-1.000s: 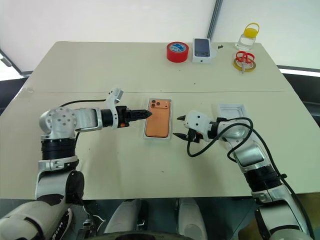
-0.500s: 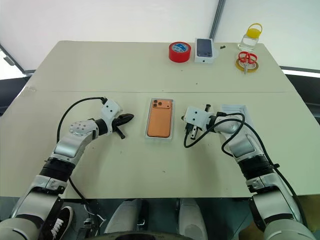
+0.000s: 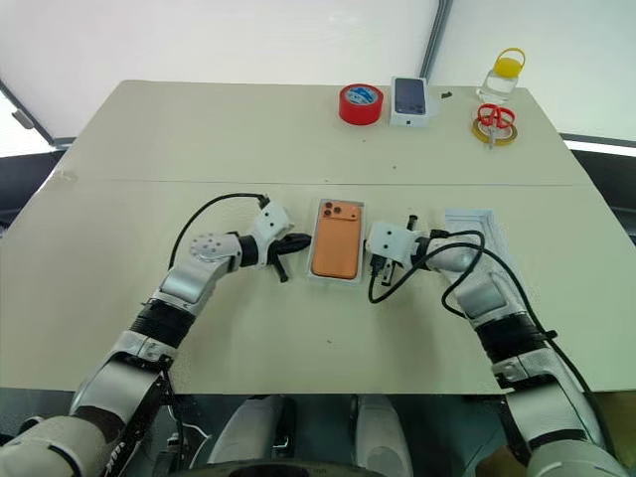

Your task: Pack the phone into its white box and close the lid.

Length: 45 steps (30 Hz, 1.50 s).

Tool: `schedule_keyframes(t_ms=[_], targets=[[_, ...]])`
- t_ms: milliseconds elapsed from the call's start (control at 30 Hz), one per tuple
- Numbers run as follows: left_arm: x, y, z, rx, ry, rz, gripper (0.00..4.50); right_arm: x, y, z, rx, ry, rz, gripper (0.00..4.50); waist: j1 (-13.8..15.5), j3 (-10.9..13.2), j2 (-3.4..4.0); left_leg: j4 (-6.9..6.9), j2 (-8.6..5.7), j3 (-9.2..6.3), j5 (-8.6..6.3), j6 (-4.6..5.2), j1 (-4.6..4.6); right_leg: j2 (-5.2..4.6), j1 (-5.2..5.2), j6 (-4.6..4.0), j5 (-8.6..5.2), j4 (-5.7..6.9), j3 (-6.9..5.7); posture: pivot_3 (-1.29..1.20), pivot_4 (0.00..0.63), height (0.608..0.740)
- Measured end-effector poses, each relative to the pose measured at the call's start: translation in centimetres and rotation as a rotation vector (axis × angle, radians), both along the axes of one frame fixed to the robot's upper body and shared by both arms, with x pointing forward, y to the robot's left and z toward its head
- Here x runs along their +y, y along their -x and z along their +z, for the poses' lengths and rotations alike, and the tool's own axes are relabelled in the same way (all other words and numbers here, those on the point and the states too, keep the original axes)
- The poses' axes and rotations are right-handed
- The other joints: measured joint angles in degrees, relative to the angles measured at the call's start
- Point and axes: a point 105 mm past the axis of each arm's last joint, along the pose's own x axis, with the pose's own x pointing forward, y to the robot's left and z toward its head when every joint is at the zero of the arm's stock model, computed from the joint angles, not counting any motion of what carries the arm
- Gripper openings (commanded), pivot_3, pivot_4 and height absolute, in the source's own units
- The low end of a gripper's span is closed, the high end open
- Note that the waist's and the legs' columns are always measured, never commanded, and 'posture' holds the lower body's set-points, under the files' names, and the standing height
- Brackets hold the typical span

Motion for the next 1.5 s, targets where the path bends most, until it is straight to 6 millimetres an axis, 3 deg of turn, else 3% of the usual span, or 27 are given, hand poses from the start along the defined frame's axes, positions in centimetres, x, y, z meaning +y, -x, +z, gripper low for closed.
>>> schedule_keyframes(t_ms=[200,500,1033,1500], targets=[[-4.1,1.2,-0.2,0.027,0.017,-0.102,0.03,-4.0,1.9,0.0,0.032,0.049,-0.078,0.0,1.02,0.0,0.0,0.01,0.02,0.0,-0.04,0.06,0.03,0.0,0.0,0.01,-0.02,-0.02,0.01,0.0,0.15,0.739],[-6.9,1.4,0.0,-0.002,0.003,-0.173,0.03,-6.8,3.2,0.2,0.06,0.087,-0.134,0.0,0.94,0.0,0.0,0.02,0.06,0.03,-0.05,0.08,0.04,0.02,0.0,-0.03,-0.06,-0.06,0.02,0.0,0.15,0.739],[-7.2,2.6,0.3,-0.009,0.036,-0.222,0.03,-8.1,2.5,0.5,0.032,0.109,-0.149,0.0,0.94,0.01,0.0,0.03,0.12,0.03,-0.05,0.08,0.05,0.06,-0.01,-0.04,-0.05,-0.04,0.03,0.0,0.15,0.739],[-6.9,3.0,0.3,0.006,0.045,-0.214,0.03,-7.3,2.0,0.3,0.028,0.085,-0.144,0.0,0.84,0.0,0.02,0.03,0.16,0.02,-0.05,0.08,0.06,0.12,-0.01,-0.02,-0.04,-0.02,0.03,0.0,0.15,0.739]])
